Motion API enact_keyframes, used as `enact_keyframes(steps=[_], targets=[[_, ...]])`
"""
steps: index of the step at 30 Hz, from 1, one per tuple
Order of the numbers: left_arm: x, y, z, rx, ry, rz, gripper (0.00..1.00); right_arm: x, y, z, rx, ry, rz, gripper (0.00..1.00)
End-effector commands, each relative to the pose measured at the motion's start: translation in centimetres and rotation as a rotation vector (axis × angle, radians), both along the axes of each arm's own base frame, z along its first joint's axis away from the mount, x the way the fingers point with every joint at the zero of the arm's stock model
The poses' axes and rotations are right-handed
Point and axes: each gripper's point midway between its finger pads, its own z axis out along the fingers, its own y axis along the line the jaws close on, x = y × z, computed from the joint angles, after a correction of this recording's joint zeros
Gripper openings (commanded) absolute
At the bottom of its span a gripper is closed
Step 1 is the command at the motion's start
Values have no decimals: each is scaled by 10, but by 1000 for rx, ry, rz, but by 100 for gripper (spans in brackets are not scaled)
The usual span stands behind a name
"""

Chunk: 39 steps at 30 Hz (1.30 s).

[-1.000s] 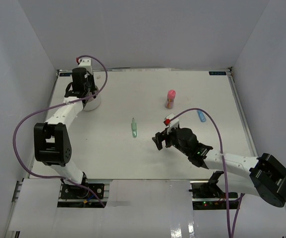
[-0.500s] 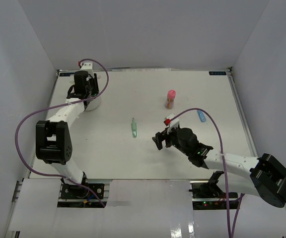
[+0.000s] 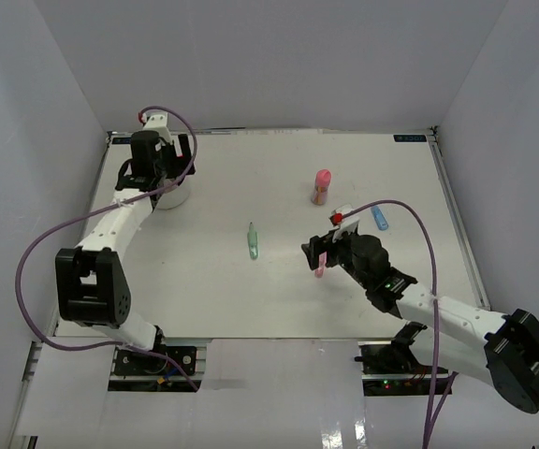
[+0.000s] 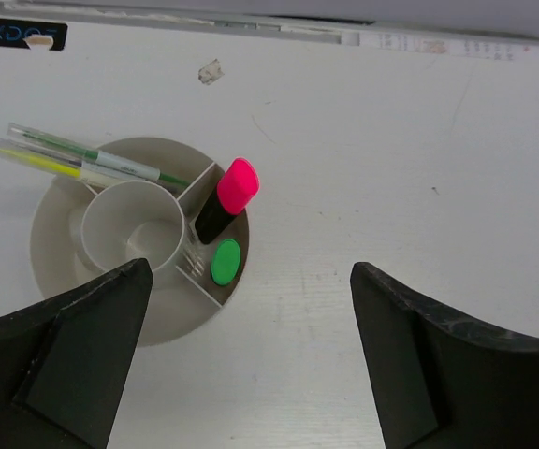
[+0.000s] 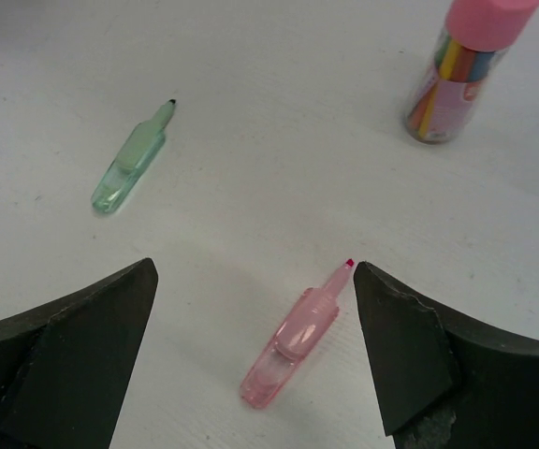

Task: Sort the stationery into containers
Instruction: Place the pen in the storage box, then pick up the stationery from the center of the board.

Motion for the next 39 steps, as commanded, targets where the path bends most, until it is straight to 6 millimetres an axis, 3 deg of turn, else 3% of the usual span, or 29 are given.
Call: enact_keyframes(steps=[1,5,6,7,9,10,12,13,14,15,24,39], targets=[[-31,-18,83,-89,-152,-48,98,16,-22,17,43,-30,-81,92],[-73,-30,109,-153,-197,-105,98,39,-37,36,39,-125,-130,91],[-83,-31,99,-161,-180,-110,98,46,-42,39,25,-153,-145,91],[-99,-30,113,-178,-224,-112,98,52,-44,34,13,-155,-155,91],[-113,-30,111,-187,-238,-119,98,68,-48,46,33,-198,-189,91],[-125,-28,105,-193,-243,-115,98,75,-47,37,15,-185,-190,91],[-135,-28,96,-206,-245,-112,98,90,-43,51,40,-225,-189,91],[-140,-29,77,-210,-218,-116,98,98,-41,40,-16,-232,-175,91],[-145,-29,79,-216,-238,-119,98,106,-35,47,-19,-259,-156,91],[-147,-28,72,-214,-223,-116,98,115,-33,38,-44,-257,-150,91],[-148,-25,74,-218,-241,-94,98,166,-23,28,-15,-303,-116,96],[-147,-29,72,-233,-225,-112,98,203,-15,-2,8,-251,-80,99]])
